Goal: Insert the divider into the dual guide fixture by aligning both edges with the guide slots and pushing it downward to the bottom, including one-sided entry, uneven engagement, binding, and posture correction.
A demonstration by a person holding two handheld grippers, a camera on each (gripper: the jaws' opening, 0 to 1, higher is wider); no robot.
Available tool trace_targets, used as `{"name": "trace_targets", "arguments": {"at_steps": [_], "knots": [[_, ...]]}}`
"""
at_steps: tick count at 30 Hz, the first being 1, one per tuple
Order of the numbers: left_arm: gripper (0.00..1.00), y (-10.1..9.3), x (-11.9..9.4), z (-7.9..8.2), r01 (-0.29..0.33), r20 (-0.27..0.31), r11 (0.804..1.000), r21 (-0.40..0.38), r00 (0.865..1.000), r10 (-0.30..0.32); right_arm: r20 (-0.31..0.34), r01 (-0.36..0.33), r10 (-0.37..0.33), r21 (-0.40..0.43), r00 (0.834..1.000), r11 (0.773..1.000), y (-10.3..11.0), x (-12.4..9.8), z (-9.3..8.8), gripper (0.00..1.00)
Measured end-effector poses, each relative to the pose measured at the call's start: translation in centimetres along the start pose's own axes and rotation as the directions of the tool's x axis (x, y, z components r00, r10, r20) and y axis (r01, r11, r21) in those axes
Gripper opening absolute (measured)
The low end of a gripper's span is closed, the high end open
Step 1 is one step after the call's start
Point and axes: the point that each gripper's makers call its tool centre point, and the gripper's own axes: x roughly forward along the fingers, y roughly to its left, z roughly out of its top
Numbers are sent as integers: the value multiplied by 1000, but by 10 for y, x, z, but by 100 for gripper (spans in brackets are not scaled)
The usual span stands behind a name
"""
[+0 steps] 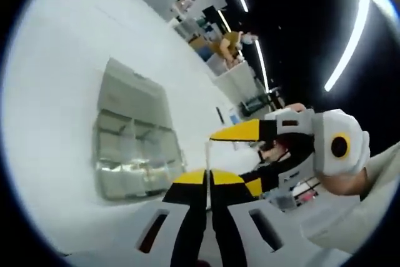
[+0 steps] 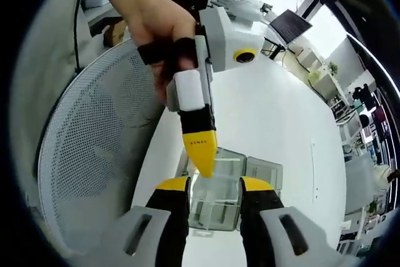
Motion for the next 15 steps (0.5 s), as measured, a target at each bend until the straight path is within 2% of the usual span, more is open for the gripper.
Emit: {"name": "trace_targets", "arguments": {"at_steps": [4, 10, 15], "knots": [[0, 3, -3, 0, 0, 1, 999, 40, 1000, 0, 9, -4, 4, 25, 1000, 1000, -4, -2, -3, 25], [0, 2, -5, 1, 8, -9, 989, 148, 1000, -7, 2, -47, 47, 37, 999, 998, -8, -3, -11, 18], [0, -4, -3, -1, 24, -29, 965, 262, 999, -17, 6, -85, 84, 48, 996, 995, -11, -3, -14, 16]]}}
